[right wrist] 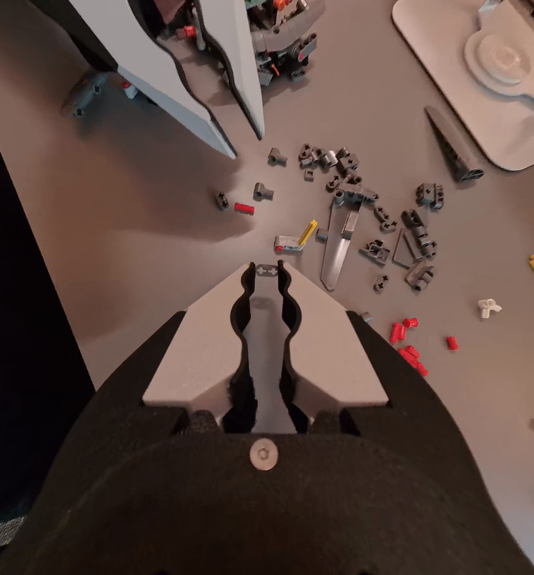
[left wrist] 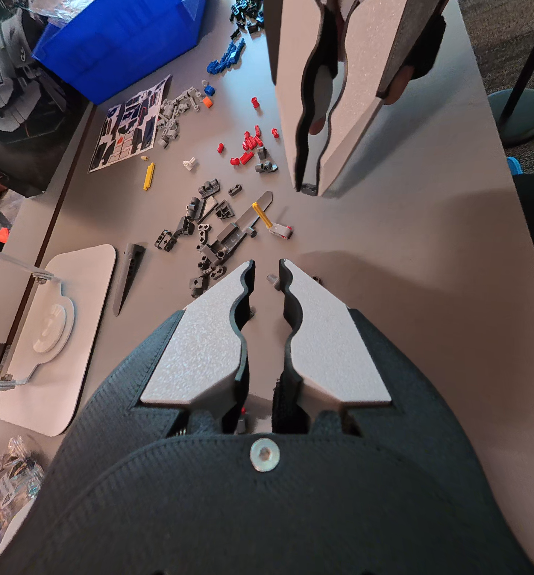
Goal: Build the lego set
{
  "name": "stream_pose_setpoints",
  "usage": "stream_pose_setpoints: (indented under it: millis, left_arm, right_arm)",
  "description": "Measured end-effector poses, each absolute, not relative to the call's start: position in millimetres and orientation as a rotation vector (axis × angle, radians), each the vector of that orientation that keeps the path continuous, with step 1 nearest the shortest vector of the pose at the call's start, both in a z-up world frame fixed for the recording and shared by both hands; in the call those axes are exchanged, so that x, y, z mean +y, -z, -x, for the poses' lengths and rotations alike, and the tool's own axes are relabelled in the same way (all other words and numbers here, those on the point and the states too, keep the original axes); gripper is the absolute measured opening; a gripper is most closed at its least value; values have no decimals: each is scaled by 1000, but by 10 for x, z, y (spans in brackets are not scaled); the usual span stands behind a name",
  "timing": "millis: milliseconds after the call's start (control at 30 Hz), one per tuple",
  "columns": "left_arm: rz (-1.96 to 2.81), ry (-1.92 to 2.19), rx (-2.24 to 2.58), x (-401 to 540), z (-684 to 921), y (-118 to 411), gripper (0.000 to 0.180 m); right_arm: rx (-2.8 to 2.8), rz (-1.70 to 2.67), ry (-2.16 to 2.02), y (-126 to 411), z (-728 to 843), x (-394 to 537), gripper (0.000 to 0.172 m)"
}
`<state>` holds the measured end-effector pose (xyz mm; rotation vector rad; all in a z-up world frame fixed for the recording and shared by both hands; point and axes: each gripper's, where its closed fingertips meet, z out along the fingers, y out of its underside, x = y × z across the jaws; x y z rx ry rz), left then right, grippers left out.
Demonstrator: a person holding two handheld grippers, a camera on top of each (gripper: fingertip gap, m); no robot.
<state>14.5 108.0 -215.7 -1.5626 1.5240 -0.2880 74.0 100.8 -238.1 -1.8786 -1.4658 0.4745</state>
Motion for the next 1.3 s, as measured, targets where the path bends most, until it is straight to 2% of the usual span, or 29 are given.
stream_pose_setpoints:
  millis: [567,1300]
  left_arm:
    - [1570,300,1534,1157,-330,2187,14]
    - [1500,226,1590,1154,-398,2238,14]
  right_arm:
    - [-1442,1798,-372,2142,-575,1246,12]
    - [-1519,1865,-366,2233,-522,1311,12]
